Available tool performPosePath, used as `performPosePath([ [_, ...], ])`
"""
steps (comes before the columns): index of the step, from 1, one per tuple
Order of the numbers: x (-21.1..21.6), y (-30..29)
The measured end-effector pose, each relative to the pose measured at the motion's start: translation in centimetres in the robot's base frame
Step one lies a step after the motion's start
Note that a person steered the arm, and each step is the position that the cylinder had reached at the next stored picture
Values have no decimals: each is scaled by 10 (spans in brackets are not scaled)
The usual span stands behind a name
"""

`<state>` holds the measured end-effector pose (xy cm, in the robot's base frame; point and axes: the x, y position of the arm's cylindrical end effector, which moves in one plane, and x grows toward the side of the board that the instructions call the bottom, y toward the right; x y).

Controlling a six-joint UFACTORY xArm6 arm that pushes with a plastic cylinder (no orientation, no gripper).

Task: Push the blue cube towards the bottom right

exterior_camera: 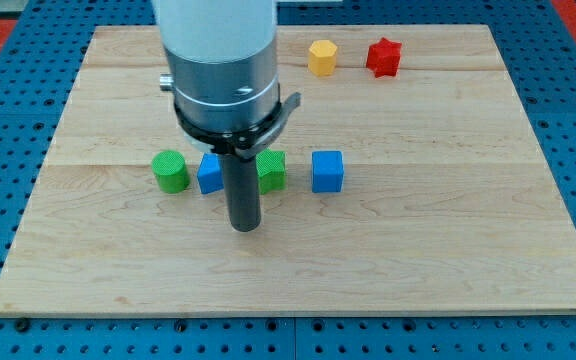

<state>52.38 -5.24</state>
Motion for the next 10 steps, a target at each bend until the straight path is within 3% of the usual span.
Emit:
performPosePath([
  [2, -16, 62],
  [4, -62, 47],
  [5, -57, 138],
  [6, -47, 189],
  [8, -76, 176],
  [9, -81, 229],
  [10, -91, 229],
])
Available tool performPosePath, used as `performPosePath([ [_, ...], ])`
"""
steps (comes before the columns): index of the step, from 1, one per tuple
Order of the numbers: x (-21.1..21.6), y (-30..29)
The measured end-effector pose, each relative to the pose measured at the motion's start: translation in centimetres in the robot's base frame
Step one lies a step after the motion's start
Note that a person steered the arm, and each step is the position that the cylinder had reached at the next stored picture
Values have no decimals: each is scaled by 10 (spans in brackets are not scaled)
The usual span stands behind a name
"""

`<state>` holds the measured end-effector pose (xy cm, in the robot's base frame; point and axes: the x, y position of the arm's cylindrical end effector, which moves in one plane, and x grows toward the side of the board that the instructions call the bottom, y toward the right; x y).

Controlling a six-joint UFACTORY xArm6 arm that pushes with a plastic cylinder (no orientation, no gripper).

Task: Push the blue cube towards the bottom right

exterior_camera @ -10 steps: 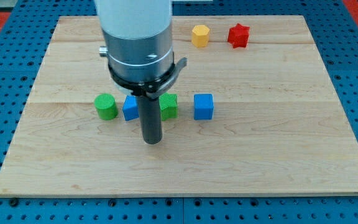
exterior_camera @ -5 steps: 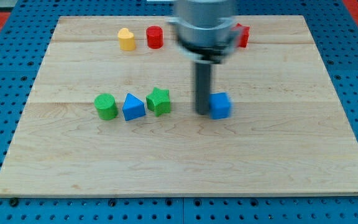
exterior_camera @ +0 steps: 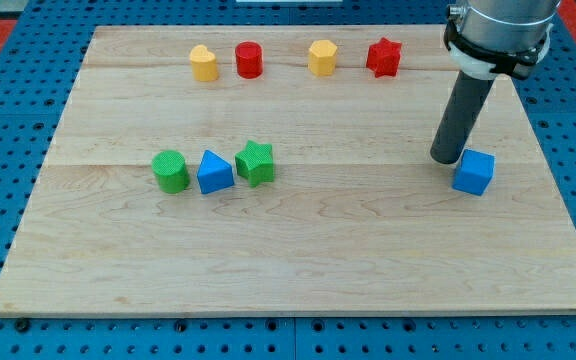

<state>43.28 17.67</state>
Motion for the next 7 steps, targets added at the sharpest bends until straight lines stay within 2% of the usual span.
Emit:
performPosePath([
  [1, 2, 9],
  [2, 20, 17],
  [3, -4, 28],
  [4, 25, 77],
  [5, 62, 28],
  [6, 54, -18],
  [7, 6, 17],
])
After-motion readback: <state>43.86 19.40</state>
